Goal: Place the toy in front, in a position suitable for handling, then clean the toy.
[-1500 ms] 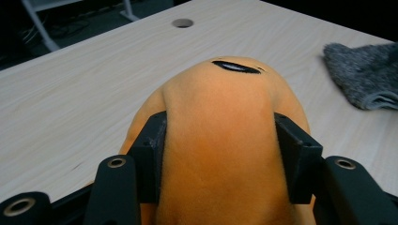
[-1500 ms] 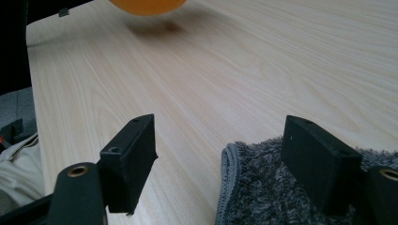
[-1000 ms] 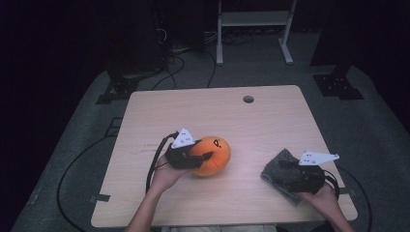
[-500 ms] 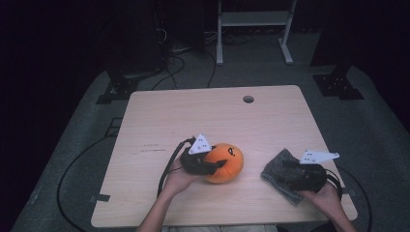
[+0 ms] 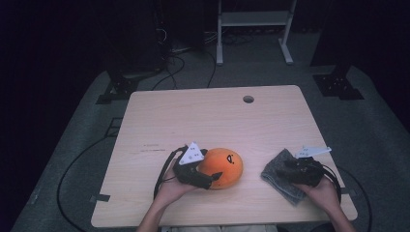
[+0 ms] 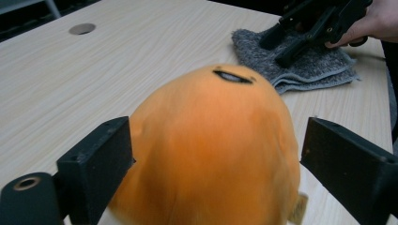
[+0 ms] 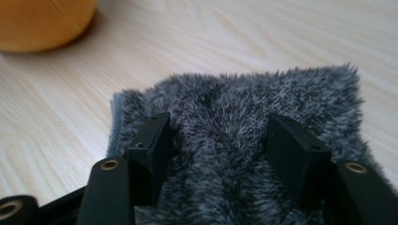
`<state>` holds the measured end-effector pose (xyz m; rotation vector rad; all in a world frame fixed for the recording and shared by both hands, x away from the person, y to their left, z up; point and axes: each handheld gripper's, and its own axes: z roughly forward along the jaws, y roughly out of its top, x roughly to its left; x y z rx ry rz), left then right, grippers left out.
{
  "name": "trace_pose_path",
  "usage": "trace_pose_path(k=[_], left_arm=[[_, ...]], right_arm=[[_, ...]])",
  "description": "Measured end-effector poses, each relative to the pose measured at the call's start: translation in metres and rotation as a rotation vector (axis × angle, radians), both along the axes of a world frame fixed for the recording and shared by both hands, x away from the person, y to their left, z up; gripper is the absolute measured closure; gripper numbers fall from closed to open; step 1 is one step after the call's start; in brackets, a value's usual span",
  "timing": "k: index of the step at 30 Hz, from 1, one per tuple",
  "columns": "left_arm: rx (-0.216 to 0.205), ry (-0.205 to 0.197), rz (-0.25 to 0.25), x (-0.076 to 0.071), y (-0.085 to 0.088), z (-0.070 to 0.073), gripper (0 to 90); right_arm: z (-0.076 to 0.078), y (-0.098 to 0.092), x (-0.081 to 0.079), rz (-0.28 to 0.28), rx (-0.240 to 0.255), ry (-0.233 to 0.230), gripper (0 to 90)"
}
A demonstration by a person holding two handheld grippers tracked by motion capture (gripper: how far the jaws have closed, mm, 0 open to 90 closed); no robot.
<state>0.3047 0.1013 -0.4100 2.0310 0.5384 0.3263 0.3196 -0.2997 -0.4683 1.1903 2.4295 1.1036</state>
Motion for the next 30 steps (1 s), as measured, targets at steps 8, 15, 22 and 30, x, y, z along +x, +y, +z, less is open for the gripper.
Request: trace_pose_path(k=[8,15,22,30], left_arm=[[-0.024,0.013,0.019,-0.002,0.020,-0.009,5.5],[-0.001,0.004,0.014,-0.005,0.018,-0.010,5.5],[0.058,0.050,-0.001,0.000,0.014,-0.020,18.1],[0.028,0.074,0.001,0.010,0.016,-0.025,29.9]], right_arm=[[-0.005,0.007,-0.006,0.008,-0.095,-0.044,58.0],[-0.002,0.001,-0.005,-0.009,-0.051,-0.015,76.9],[0.026,0.007,-0.020,0.069,0.079,-0.133,77.5],[0.055,0.047,-0.035,0.255,0.137,-0.221,77.5]])
